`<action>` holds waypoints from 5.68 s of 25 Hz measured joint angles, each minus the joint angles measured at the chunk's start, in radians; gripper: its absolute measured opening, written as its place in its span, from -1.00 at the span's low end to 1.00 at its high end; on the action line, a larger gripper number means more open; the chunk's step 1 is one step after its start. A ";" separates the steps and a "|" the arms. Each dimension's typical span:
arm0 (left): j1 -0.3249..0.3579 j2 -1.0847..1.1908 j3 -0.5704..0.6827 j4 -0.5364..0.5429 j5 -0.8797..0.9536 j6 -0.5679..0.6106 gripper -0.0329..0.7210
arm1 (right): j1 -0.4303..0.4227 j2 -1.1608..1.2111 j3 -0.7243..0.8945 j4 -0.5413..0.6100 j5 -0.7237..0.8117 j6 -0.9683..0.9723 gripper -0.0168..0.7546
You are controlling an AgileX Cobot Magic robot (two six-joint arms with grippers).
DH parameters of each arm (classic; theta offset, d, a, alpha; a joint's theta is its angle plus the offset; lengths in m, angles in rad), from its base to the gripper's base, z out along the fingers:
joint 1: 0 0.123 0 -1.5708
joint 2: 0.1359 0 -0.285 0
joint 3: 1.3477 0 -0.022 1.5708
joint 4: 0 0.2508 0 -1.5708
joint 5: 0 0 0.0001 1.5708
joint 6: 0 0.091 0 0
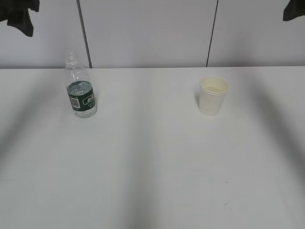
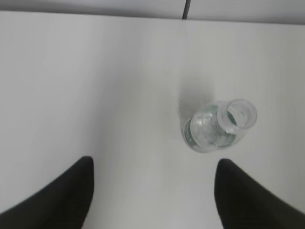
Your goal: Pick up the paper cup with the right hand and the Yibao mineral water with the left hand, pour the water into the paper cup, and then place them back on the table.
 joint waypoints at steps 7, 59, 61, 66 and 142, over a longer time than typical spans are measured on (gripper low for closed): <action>0.000 0.000 0.000 -0.051 0.190 0.078 0.37 | 0.000 0.000 -0.113 0.049 0.406 -0.085 0.39; 0.024 -0.631 0.540 -0.178 0.321 0.171 0.31 | 0.000 -0.658 0.465 0.141 0.495 -0.164 0.39; 0.024 -0.696 0.588 -0.183 0.321 0.171 0.31 | 0.000 -0.726 0.500 0.141 0.497 -0.164 0.39; 0.024 -0.852 0.675 -0.177 0.301 0.174 0.31 | 0.000 -0.881 0.568 0.139 0.500 -0.164 0.39; 0.129 -1.614 1.008 -0.270 0.190 0.301 0.30 | 0.000 -1.514 0.922 0.101 0.392 -0.256 0.39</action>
